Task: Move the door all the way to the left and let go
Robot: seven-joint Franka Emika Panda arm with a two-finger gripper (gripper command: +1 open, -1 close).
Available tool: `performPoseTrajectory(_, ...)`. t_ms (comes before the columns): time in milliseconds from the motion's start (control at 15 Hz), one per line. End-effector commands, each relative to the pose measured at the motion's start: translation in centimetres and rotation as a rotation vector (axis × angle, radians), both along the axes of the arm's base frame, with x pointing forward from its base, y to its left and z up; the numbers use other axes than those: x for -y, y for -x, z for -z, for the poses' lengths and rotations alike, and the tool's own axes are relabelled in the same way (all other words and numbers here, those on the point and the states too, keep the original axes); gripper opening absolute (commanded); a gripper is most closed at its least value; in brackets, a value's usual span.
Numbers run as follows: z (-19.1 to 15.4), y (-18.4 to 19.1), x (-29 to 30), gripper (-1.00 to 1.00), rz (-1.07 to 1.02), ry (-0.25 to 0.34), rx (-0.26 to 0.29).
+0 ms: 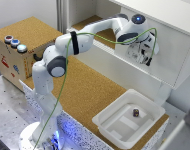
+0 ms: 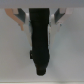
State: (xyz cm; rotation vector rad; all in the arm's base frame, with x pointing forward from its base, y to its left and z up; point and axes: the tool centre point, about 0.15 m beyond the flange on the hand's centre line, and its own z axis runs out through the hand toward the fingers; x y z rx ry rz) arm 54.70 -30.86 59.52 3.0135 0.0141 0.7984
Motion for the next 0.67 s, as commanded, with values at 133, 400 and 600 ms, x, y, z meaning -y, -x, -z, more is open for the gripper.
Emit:
performPoseTrajectory(133,2.5,0.3,-3.5,-1.0,0.04,0.087,0.054)
performPoseTrajectory(400,2.1,-0.3,-6.2,-1.0,0.095,0.066,0.06)
performPoseTrajectory(600,1.9,-1.3,-9.3,-1.0,0.092,0.061,0.044)
